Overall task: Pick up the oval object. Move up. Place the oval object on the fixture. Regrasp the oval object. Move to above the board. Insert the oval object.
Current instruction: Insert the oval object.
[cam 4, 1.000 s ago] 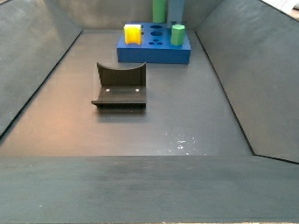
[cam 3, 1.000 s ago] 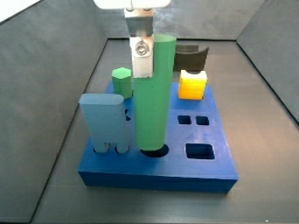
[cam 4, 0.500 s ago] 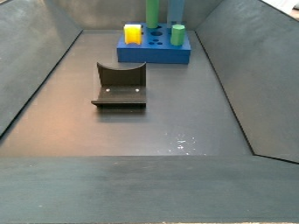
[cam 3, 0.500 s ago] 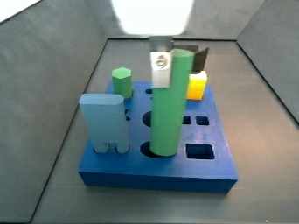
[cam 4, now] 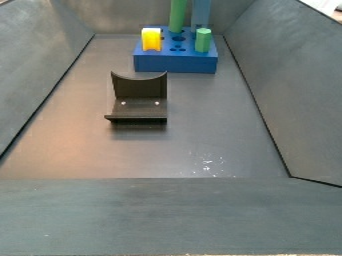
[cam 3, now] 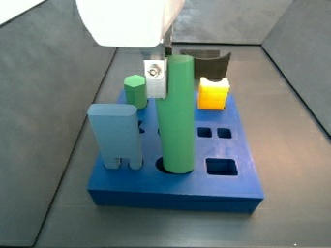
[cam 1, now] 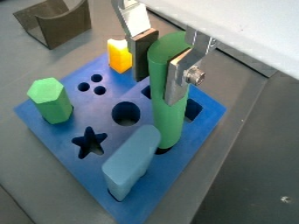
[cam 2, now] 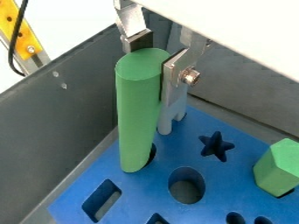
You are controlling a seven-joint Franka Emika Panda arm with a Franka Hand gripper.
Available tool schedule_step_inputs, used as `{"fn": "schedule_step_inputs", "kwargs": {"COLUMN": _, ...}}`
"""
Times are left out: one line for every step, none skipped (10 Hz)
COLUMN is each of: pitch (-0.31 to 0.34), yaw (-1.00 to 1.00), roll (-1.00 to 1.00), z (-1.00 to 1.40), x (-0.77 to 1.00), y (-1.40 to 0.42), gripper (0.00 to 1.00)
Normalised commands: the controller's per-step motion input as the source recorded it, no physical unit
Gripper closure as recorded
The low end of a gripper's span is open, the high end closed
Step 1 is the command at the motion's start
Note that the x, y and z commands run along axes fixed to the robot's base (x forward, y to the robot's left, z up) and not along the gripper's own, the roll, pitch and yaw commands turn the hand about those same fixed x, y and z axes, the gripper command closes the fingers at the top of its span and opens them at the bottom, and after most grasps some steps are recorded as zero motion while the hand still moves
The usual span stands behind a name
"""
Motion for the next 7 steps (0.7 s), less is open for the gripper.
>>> {"fn": "schedule_step_inputs", "kwargs": {"pitch": 0.0, "yaw": 0.0, "roll": 0.0, "z": -0.21, "x": -0.21, "y": 0.42, "gripper": 1.0}}
{"fn": "schedule_step_inputs", "kwargs": {"pitch": 0.0, "yaw": 0.1, "roll": 0.0, "z": 0.0, "x": 0.0, "y": 0.17, "gripper": 1.0}}
{"fn": "schedule_step_inputs", "kwargs": {"pitch": -0.004, "yaw": 0.0, "roll": 0.0, "z": 0.0, "x": 0.0, "y": 0.0, "gripper": 1.0}}
{"fn": "schedule_step_inputs", "kwargs": {"pitch": 0.0, "yaw": 0.0, "roll": 0.0, "z": 0.0, "x": -0.18, "y": 0.16, "gripper": 1.0}}
{"fn": "schedule_step_inputs", "kwargs": {"pitch": 0.0, "yaw": 0.0, "roll": 0.0, "z": 0.0, "x": -0.44, "y": 0.33, "gripper": 1.0}}
{"fn": "schedule_step_inputs", "kwargs": {"pitch": 0.0, "yaw": 0.0, "roll": -0.01, "z": 0.01, "x": -0.25, "y": 0.22, "gripper": 1.0}}
{"fn": "schedule_step_inputs", "kwargs": {"pitch": 0.0, "yaw": 0.01, "roll": 0.0, "z": 0.0, "x": 0.0, "y": 0.0, "gripper": 1.0}}
